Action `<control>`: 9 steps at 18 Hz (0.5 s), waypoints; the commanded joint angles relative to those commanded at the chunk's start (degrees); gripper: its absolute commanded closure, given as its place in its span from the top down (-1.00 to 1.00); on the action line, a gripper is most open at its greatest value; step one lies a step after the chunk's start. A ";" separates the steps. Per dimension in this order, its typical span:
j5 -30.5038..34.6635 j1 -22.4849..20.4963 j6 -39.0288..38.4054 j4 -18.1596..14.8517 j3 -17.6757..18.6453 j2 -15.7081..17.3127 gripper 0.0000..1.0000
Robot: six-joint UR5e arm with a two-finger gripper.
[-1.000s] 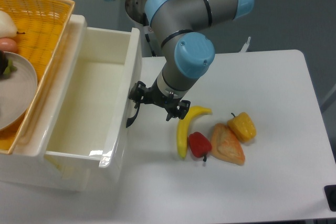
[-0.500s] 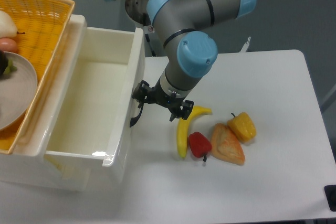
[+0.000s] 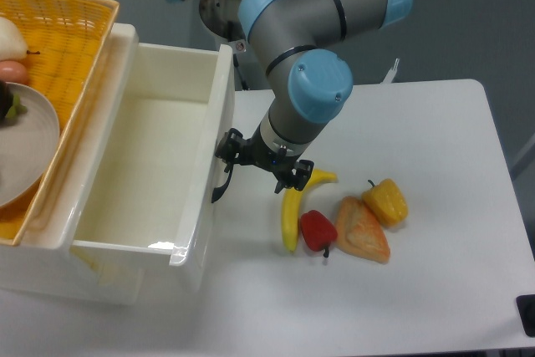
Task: Slide the top white drawer open
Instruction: 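Keep pulling the drawer outward until it is fully extended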
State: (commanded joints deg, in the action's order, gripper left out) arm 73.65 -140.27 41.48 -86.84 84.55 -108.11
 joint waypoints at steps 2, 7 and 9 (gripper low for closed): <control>0.00 0.00 0.00 0.00 0.00 0.00 1.00; -2.28 -0.70 -0.70 -0.35 0.00 -0.44 1.00; -2.37 -0.79 -0.70 -0.44 0.09 -0.44 1.00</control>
State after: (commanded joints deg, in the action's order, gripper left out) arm 71.28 -141.06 40.78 -87.28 84.64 -108.54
